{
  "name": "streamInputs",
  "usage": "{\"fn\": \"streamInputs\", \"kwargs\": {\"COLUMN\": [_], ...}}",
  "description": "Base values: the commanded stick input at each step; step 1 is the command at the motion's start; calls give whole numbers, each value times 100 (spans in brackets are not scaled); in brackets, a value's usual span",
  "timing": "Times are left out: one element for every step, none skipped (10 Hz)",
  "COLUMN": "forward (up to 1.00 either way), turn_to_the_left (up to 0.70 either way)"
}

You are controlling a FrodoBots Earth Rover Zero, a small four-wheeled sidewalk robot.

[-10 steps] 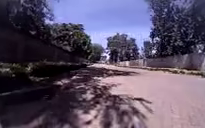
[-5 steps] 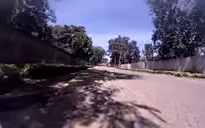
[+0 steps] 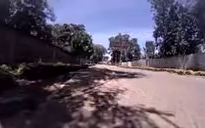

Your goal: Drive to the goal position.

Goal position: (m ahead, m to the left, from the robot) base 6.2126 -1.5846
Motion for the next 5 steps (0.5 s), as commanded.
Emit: {"fn": "streamInputs", "kwargs": {"forward": [70,70,70,70,70], "turn_to_the_left": [0,0,0,0,-2]}}
